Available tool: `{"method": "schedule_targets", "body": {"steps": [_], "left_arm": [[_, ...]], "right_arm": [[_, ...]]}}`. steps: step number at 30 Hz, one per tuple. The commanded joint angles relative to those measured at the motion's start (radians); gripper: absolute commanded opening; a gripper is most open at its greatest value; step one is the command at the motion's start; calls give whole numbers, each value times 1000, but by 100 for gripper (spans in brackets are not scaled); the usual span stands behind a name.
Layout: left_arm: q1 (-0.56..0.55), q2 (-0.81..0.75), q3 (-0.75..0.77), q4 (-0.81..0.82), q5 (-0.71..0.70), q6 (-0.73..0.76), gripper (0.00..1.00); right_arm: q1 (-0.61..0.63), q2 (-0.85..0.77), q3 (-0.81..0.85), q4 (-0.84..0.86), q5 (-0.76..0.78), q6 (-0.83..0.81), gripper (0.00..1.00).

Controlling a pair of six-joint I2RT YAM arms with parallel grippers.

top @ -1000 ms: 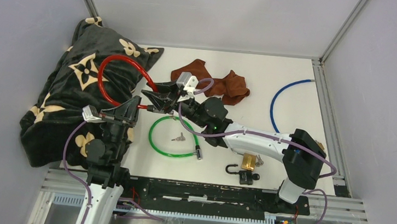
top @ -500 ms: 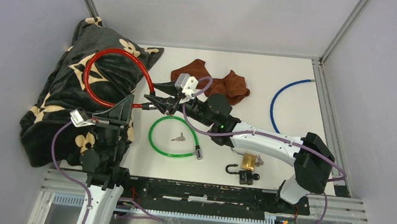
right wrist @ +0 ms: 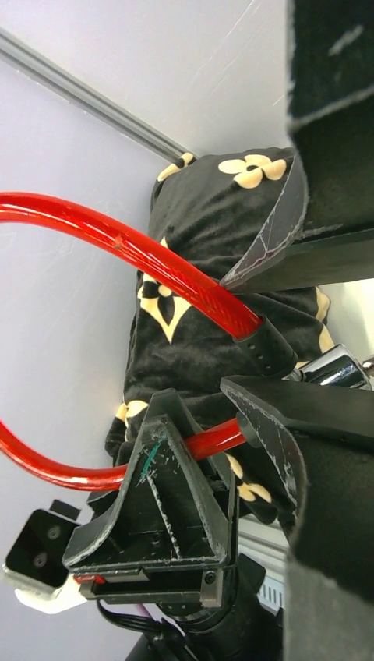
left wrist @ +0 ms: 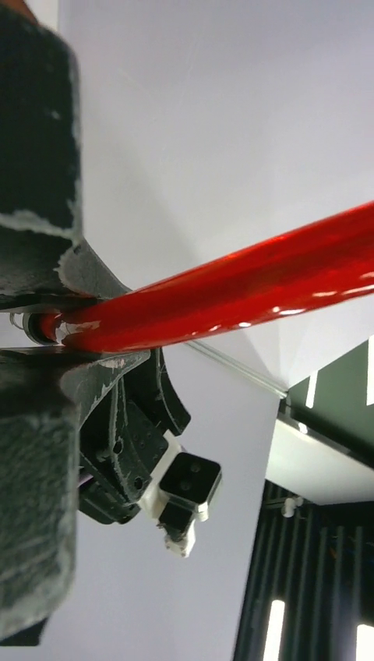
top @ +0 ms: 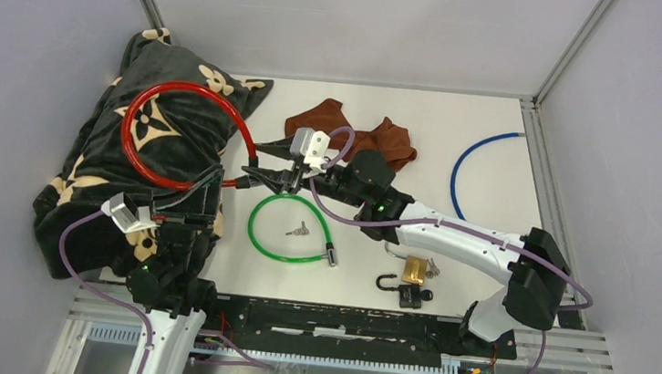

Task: Lock with the key
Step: Lock the lock.

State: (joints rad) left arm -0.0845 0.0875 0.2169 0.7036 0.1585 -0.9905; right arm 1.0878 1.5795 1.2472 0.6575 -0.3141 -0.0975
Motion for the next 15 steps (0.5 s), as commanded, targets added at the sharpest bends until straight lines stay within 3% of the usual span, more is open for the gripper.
{"method": "schedule_targets", "body": {"steps": [1,8,15], "left_arm": [[11,-5,32,153,97,207,2],[11,-8,54,248,224,394,2],[11,-19,72,326,472,589,2]], "right_arm": [[21,-42,32,-53,-116,-21,48],[20,-52,26,-50,-149,-8,50],[19,-64,19,-51,-179,9,53]]}}
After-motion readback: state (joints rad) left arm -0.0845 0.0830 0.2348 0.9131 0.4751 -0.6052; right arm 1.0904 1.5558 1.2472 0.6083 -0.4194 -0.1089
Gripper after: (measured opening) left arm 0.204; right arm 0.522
